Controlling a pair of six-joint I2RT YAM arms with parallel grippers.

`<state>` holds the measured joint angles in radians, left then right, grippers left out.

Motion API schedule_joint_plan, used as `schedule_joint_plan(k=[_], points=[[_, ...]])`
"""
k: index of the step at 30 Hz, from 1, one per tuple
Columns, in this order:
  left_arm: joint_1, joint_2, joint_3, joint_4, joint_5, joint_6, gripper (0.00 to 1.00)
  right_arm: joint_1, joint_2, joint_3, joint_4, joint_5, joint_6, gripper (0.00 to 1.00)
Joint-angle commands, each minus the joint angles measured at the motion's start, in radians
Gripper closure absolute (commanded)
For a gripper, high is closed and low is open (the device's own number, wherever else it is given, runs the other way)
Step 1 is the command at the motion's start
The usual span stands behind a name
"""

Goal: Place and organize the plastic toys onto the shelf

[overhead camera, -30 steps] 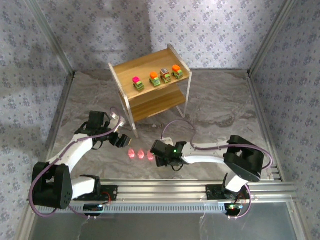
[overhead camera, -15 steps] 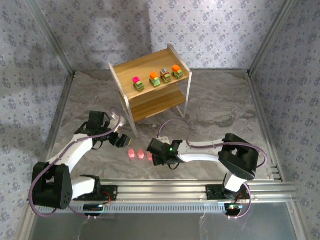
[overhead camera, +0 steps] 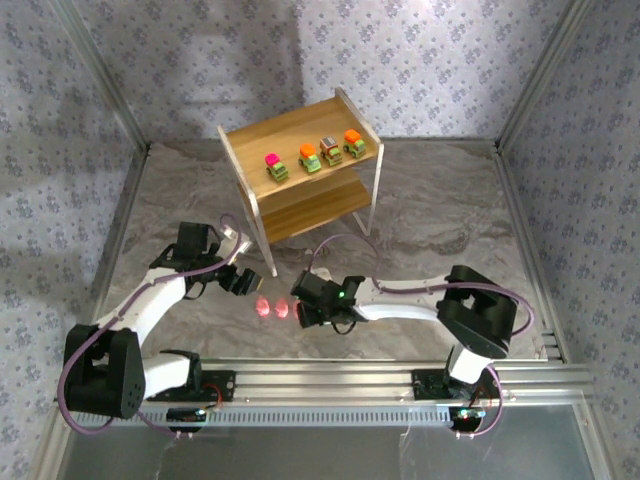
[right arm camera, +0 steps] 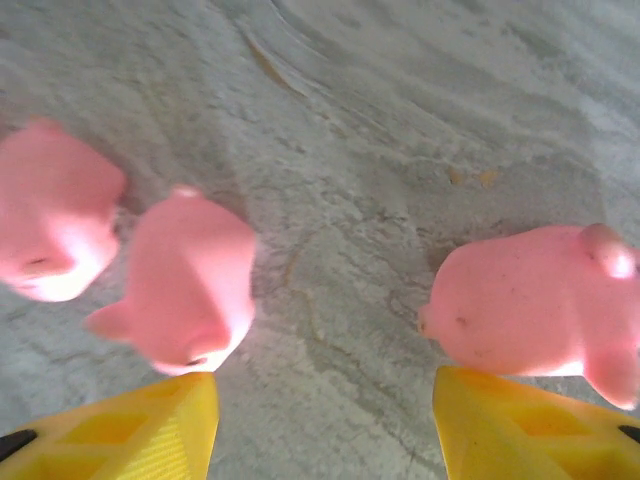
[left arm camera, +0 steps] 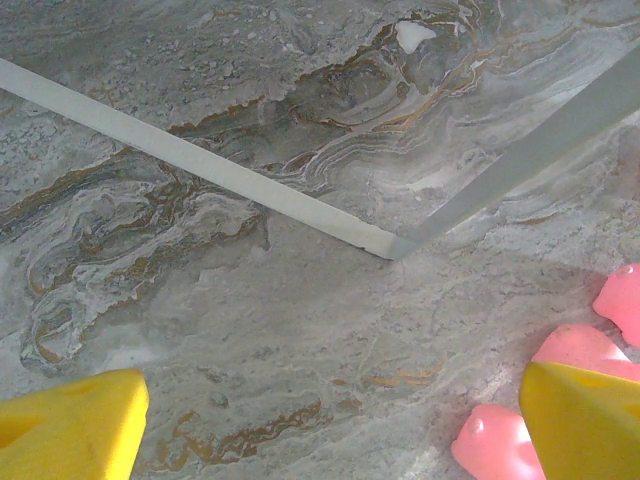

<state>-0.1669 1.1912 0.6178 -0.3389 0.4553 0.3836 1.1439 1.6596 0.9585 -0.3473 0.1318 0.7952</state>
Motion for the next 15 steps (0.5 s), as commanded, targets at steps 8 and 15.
schedule_joint_plan(k=[8, 15], points=[[-0.005, -0.015, -0.006, 0.006, 0.006, -0.002, 0.04, -0.084, -0.204, -0.031, -0.124, 0.017, -0.109, 0.36], [-0.005, -0.010, -0.007, 0.014, -0.002, 0.000, 0.04, -0.207, -0.148, -0.050, -0.013, -0.052, -0.188, 0.35]])
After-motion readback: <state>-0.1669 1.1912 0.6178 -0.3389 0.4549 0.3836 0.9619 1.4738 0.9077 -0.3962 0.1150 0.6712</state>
